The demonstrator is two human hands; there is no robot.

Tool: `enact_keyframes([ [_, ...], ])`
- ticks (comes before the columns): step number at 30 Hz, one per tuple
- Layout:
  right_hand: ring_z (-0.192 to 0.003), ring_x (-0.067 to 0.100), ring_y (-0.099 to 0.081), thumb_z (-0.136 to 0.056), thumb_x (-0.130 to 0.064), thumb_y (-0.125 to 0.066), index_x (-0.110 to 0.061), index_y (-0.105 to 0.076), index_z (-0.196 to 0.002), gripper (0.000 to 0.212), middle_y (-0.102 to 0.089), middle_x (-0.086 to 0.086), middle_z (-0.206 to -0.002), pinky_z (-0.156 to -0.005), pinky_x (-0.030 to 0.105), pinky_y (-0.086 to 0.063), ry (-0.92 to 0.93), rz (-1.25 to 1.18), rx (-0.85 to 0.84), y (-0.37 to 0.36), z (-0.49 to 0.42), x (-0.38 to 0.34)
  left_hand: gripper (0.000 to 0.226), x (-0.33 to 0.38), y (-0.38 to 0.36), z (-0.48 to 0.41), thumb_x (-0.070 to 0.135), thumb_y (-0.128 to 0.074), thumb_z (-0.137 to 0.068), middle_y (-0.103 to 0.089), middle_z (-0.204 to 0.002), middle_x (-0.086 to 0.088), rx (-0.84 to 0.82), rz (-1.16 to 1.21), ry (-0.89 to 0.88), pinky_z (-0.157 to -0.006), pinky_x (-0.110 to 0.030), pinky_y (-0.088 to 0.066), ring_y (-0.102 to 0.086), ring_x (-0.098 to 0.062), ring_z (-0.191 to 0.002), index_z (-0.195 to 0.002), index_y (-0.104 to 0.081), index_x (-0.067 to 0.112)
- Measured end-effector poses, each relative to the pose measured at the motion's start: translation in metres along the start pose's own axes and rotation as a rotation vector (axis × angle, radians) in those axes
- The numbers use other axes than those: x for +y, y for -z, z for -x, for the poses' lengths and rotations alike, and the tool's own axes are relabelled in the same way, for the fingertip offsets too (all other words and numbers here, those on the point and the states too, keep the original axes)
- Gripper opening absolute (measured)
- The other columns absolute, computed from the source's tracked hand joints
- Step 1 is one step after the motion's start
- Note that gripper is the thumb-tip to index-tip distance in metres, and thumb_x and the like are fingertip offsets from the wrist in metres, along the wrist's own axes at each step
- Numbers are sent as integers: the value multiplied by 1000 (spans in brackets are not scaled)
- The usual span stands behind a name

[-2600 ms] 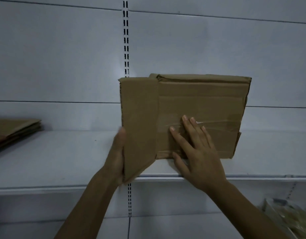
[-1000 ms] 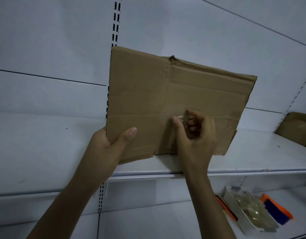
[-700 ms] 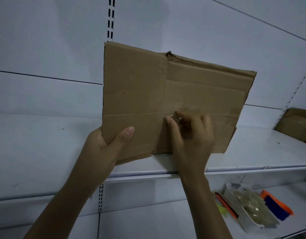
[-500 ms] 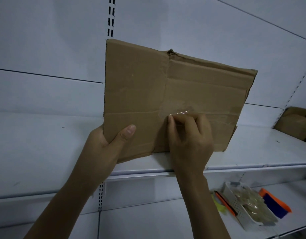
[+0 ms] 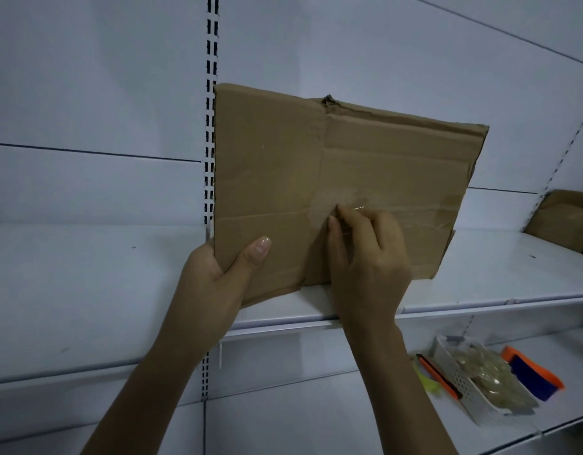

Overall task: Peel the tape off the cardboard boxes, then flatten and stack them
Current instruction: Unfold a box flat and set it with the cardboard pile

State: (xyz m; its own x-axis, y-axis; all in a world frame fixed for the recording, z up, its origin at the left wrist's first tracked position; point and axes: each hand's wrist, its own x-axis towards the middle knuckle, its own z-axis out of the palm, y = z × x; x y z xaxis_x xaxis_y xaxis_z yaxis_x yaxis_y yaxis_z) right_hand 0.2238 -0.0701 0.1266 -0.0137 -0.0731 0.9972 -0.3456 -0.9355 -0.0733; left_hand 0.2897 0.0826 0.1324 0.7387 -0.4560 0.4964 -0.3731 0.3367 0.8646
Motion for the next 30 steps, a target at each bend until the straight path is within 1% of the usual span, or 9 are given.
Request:
enact_keyframes([
  [3, -64, 19, -57, -87, -12, -68, -5, -68, -84, 7, -64, 7, -76, -52, 29, -48, -42, -33, -1, -1, 0, -1, 12, 0, 0, 1, 34, -58, -79, -66, -76, 24, 15, -6, 11, -56, -2, -46, -61, 14, -70, -89, -53, 39],
  [8, -65, 2, -45, -93, -28, -52, -10, -58, -93, 19, -51, -11, -75, -58, 14, -39, -307, -359, -14, 10, -4, -4, 18, 3, 0, 2, 40, -59, -73, -67, -75, 30, 3, -5, 24, -59, -2, -45, -62, 13, -74, -91, -55, 39],
  [11, -59, 6, -49, -80, -51, -67, -20, -50, -86, 35, -51, -14, -67, -58, 16, -41, -440, -413, -169, 11, -8, -3, 18, 4, 0, 1, 43, -58, -72, -65, -78, 26, 17, -23, 30, -56, -1, -44, -61, 16, -71, -89, -53, 41],
  [14, -61, 7, -51, -76, -45, -76, -22, -50, -86, 36, -53, -11, -66, -59, 21, -44, -497, -420, -232, 7, -9, 1, 18, 3, 0, 1, 43, -58, -72, -63, -82, 26, 21, -34, 32, -54, -1, -43, -60, 17, -68, -89, -52, 40],
  [17, -63, 9, -52, -83, -37, -71, -21, -52, -89, 26, -53, -13, -68, -57, 19, -44, -446, -430, -200, 5, -7, 3, 17, 2, 0, 1, 44, -58, -71, -65, -72, 32, 21, -39, 28, -56, -2, -44, -61, 16, -71, -87, -53, 41],
  [20, -56, 8, -51, -88, -32, -64, -10, -60, -92, 22, -59, -3, -67, -54, 17, -40, -251, -242, -120, 3, -2, 0, 17, 3, -1, 1, 43, -57, -71, -62, -76, 29, 30, -41, 26, -55, -2, -44, -60, 16, -69, -87, -52, 41],
  [24, -45, 12, -47, -92, -28, -57, -8, -62, -79, 25, -57, 2, -57, -44, 20, -37, -114, -64, -94, 0, 1, -1, 15, 5, -2, 3, 40, -57, -72, -65, -70, 35, 19, -25, 19, -57, -1, -44, -61, 16, -71, -87, -53, 40],
  [28, -39, 7, -30, -94, -27, -48, -12, -53, -75, 25, -48, -3, -51, -41, 13, -11, -108, 56, -173, -1, -2, -7, 13, 4, -2, 3, 37, -58, -76, -64, -71, 36, 17, -32, 10, -56, -1, -44, -61, 15, -72, -88, -54, 40],
  [30, -38, 7, -26, -95, -24, -44, -12, -48, -76, 23, -44, -3, -50, -42, 9, -7, -107, 47, -201, -3, -2, -9, 11, 3, -2, 2, 35, -57, -79, -63, -70, 38, 19, -44, 4, -56, -1, -44, -61, 16, -71, -88, -53, 40],
])
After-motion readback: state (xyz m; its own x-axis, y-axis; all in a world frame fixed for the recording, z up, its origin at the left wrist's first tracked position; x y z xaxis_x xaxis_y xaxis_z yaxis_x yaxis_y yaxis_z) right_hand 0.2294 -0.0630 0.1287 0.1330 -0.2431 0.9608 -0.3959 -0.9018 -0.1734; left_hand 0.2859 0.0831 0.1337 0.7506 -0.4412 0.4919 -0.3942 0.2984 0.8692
